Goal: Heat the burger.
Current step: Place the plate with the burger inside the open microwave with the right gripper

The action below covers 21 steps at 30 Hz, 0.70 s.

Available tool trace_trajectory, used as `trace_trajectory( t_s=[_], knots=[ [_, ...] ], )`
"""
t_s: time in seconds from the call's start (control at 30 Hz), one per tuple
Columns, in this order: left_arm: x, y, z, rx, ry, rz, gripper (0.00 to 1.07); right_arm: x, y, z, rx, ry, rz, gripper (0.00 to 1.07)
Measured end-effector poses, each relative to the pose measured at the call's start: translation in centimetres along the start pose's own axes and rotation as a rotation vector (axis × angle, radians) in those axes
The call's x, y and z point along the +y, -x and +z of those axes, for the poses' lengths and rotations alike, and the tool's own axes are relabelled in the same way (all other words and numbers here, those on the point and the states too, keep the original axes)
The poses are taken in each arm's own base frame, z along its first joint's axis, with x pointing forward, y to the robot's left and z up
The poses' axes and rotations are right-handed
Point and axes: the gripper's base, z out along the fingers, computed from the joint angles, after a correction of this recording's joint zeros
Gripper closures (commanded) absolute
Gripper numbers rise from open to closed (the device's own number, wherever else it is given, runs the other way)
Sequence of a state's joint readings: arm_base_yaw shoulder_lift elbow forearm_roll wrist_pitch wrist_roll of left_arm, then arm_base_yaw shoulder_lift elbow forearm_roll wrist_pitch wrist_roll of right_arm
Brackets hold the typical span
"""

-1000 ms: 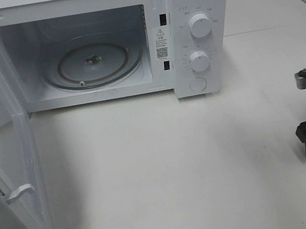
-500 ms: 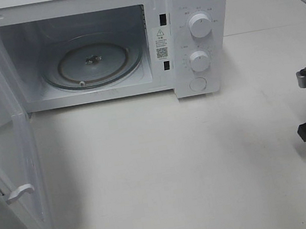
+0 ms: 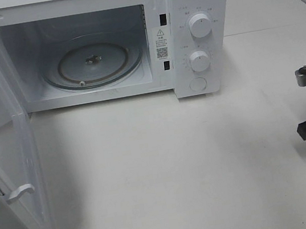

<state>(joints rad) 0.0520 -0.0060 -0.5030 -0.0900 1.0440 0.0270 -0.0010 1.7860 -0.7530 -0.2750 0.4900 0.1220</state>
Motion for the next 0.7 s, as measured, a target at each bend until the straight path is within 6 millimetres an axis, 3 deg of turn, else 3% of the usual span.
trace_trajectory(
  t_s=[0.7],
  knots=[
    [0.0,0.0,0.0,0.000,0.000,0.000,0.09,3.0,-0.3,-1.7,0.026,-0.221,-0.003,1.07]
  ],
)
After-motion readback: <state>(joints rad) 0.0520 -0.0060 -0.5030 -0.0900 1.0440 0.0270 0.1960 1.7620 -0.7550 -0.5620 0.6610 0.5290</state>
